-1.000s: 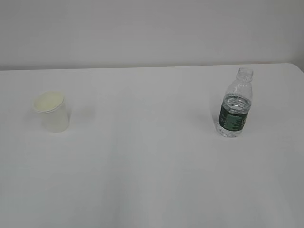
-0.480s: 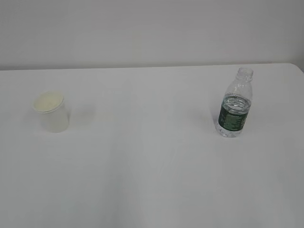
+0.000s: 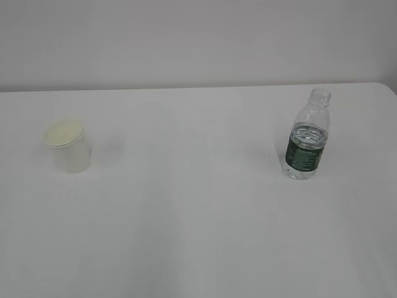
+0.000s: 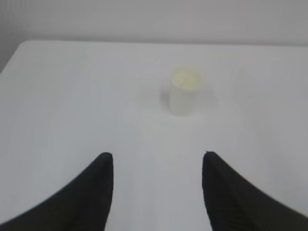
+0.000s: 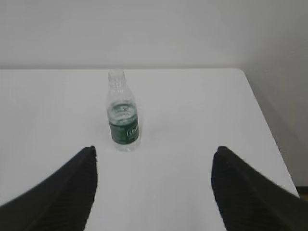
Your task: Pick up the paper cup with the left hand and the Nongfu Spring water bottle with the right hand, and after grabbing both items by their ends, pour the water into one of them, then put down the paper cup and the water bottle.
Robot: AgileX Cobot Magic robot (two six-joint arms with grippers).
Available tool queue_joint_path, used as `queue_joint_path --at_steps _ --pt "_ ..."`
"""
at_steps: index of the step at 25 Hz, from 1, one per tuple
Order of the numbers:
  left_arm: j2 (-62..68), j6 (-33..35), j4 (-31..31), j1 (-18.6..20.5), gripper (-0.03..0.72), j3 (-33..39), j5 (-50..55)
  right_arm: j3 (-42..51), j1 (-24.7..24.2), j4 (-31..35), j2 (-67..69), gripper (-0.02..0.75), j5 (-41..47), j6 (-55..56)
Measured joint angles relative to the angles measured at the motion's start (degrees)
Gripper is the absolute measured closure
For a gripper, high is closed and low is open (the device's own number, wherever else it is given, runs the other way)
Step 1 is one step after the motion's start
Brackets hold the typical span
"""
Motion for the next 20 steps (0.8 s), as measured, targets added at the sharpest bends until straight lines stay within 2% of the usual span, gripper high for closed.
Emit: queue_joint_path --at_steps 4,9,16,20 --pt "1.5 0.0 1.8 0.0 0.230 0.0 -9.5 0.0 0.0 0.0 4.5 0.172 -9.1 0.0" --pt "2.7 0.0 7.2 0.1 0.227 0.0 -17.1 0.0 0.0 1.4 11.4 0.171 -19.2 0.0" --pt "8.9 0.0 5.6 0.1 0.228 0.0 -26.0 0.0 0.0 2.2 18.6 0.172 -32.3 0.0" --pt "15.8 0.0 3.1 0.1 0.228 0.0 -26.5 0.0 0.0 1.4 21.3 0.172 -34.5 0.0"
